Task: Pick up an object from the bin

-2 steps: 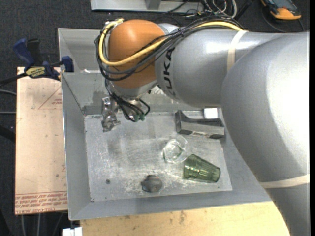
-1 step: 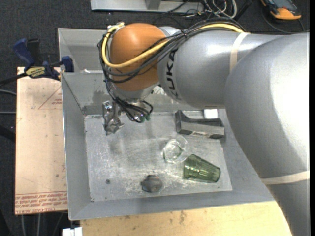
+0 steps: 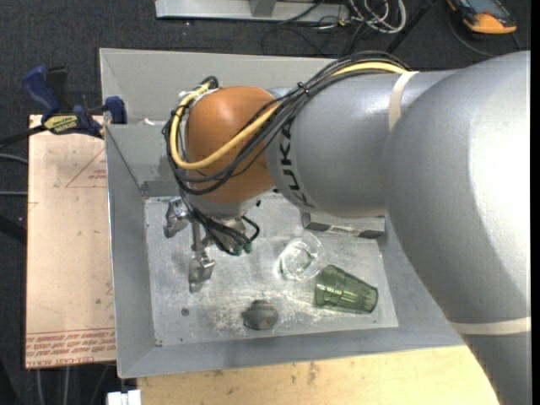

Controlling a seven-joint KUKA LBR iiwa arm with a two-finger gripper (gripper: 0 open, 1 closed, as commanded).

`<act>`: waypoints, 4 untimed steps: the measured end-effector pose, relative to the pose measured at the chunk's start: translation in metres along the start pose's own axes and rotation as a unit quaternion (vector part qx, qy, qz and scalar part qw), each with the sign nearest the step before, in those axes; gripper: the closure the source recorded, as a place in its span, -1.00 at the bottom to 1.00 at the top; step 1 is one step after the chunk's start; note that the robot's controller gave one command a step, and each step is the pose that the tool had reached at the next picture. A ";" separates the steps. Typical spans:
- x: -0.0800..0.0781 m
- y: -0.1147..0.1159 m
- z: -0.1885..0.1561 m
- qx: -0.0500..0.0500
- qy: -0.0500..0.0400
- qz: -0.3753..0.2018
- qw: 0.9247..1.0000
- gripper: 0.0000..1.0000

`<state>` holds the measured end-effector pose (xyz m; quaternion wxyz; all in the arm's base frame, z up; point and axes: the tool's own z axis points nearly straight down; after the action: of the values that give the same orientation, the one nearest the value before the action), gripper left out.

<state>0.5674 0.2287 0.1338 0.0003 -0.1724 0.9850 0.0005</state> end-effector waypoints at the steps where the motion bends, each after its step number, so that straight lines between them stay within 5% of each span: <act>1: 0.010 0.007 0.002 -0.001 0.000 -0.017 1.000 -1.00; 2: 0.040 0.005 -0.044 0.000 0.004 -0.022 1.000 -1.00; 3: 0.030 -0.014 -0.107 0.000 0.000 -0.098 0.995 -1.00; 4: 0.008 -0.079 -0.094 0.002 -0.008 -0.145 0.989 -1.00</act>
Offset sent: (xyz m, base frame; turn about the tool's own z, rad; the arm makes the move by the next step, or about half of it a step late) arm -0.0647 -0.0199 0.1010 -0.0554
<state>0.5864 0.1519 0.2274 0.0088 -0.3137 0.9495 -0.0001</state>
